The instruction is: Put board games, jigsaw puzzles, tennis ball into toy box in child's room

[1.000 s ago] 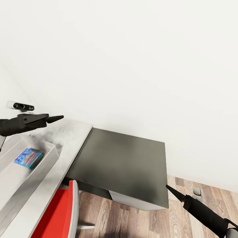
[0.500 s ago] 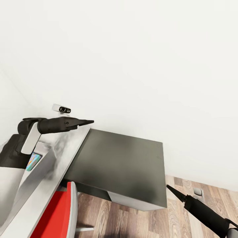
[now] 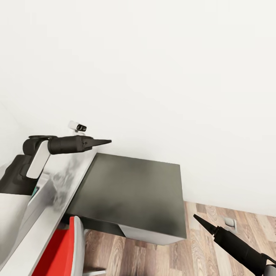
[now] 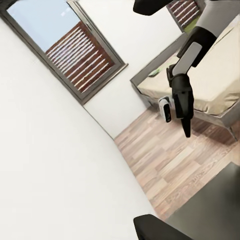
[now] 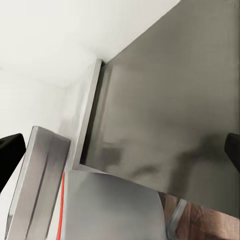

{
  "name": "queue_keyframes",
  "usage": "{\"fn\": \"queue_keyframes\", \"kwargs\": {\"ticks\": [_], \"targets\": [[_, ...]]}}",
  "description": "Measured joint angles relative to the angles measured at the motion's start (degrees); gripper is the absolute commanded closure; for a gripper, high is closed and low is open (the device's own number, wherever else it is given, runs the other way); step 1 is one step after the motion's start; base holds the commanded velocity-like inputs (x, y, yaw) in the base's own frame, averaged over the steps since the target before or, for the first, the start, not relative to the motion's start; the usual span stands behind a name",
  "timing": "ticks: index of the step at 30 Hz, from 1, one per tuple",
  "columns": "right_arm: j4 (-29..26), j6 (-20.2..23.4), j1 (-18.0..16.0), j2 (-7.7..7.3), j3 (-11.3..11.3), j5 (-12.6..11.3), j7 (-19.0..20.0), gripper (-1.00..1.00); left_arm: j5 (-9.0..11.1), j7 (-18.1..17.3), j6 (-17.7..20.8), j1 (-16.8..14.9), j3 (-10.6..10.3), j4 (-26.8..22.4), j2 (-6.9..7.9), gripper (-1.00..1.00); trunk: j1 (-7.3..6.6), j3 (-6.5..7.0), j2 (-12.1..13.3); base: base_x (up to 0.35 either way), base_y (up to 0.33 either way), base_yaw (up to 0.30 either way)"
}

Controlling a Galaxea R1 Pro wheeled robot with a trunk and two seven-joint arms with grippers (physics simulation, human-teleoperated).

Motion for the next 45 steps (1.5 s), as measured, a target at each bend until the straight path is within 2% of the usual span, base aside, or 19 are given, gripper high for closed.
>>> {"fn": "queue_keyframes", "kwargs": {"ticks": [9, 29, 45], "targets": [[-0.02, 0.0, 0.0, 0.0, -0.01, 0.0, 0.09, -1.0, -0.12, 0.52, 0.01, 0.01, -0.01, -2.2, 0.35, -1.0, 0.0, 0.72, 0.0, -0.006, -0.002, -0.161], [-0.05, -0.02, -0.01, 0.0, -0.01, 0.0, 0.1, -1.0, -0.21, 1.31, 0.02, 0.24, -0.12, -2.57, 0.46, -1.0, 0.0, 2.33, 0.0, -0.064, -0.05, -0.161], [-0.01, -0.83, -0.08, 0.0, -0.06, 0.01, 0.19, -1.0, -0.14, 4.43, 0.06, 0.44, -0.46, -2.74, 0.3, -1.0, 0.0, 3.62, 0.0, -0.001, -0.001, -0.161]]}}
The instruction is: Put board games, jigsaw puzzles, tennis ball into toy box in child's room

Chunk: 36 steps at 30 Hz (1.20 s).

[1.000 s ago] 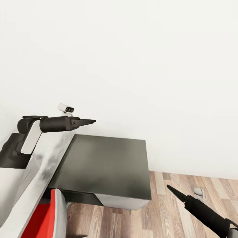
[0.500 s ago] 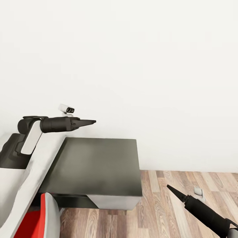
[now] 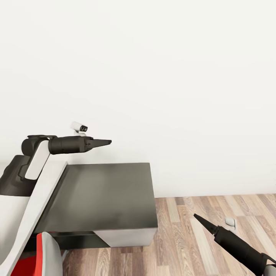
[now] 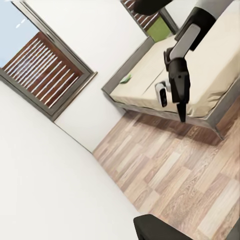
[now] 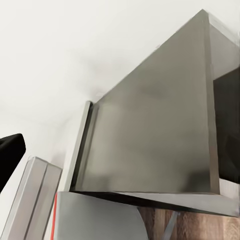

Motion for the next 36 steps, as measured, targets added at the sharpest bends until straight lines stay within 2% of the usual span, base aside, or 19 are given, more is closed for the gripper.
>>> {"fn": "queue_keyframes", "kwargs": {"ticks": [14, 27, 36], "targets": [[-0.01, -0.05, 0.07, 0.0, -1.33, -0.06, 0.02, -1.0, 0.02, 0.56, 0.01, 0.18, 0.02, -0.02, 0.06, -1.0, 0.01, 1.13, 0.0, -0.027, -0.023, -0.161], [-0.03, -0.05, 0.02, 0.0, -1.5, 0.0, 0.65, -1.0, -0.98, 0.59, 0.0, 0.34, -0.03, -0.02, 0.03, -1.0, 0.02, 1.99, 0.01, -0.194, -0.182, -0.123], [-0.07, -0.24, -0.01, 0.0, -1.53, 0.02, 0.7, -1.0, -1.4, 0.59, 0.0, 0.37, -0.16, -0.02, -0.12, -1.0, 0.0, 2.08, 0.01, -0.054, -0.213, -0.015]]}}
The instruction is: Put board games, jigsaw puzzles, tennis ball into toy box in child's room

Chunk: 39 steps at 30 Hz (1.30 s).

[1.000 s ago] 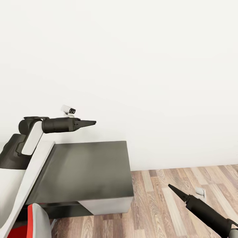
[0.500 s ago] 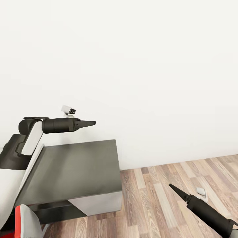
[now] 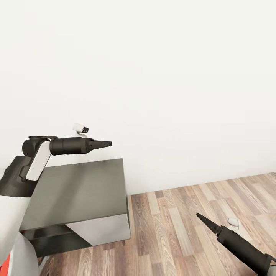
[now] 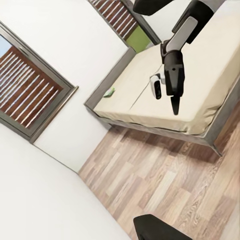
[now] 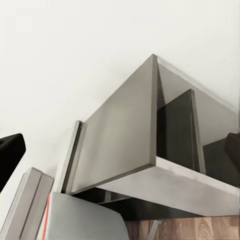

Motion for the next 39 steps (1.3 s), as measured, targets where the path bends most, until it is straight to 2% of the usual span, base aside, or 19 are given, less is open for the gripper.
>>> {"fn": "queue_keyframes", "kwargs": {"ticks": [14, 29, 39], "targets": [[0.07, -0.36, 0.0, 0.0, -0.09, -0.07, -0.05, -1.0, -0.4, 0.02, 0.0, 0.03, -0.04, 0.0, -0.06, -1.0, 0.0, 0.01, 0.0, -0.004, -0.179, -0.001], [0.08, -0.19, 0.0, 0.0, -1.36, -0.15, 0.12, -1.0, -0.54, 0.07, 0.0, 0.01, 0.03, 0.0, 0.05, -1.0, 0.0, 0.01, 0.0, 0.0, -0.121, -0.001], [0.09, -0.18, 0.0, 0.0, -1.73, -0.18, 0.19, -1.0, -0.6, 0.09, 0.01, 0.07, 0.14, 0.0, 0.18, -1.0, 0.0, 0.42, -0.01, -0.005, -0.046, -0.14]]}}
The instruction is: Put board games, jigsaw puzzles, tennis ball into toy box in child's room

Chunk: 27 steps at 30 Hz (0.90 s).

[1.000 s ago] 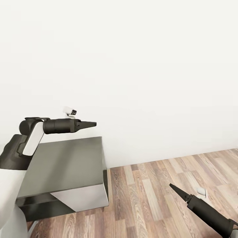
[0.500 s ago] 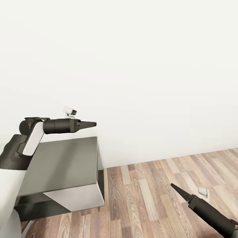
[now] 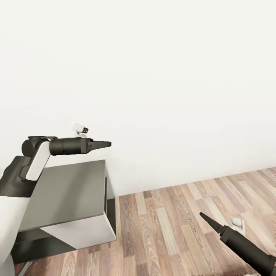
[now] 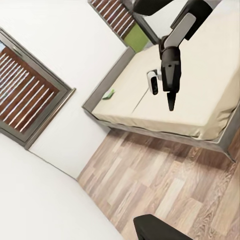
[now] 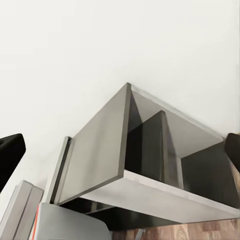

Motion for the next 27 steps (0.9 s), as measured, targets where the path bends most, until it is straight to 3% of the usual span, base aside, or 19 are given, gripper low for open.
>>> {"fn": "queue_keyframes", "kwargs": {"ticks": [27], "targets": [[0.0, -0.14, 0.0, 0.0, -0.03, 0.0, 0.11, -1.0, -0.06, 0.0, 0.0, 0.09, 0.37, 0.06, 0.16, -1.0, 0.0, 1.83, 0.0, -0.024, 0.033, -0.213]]}}
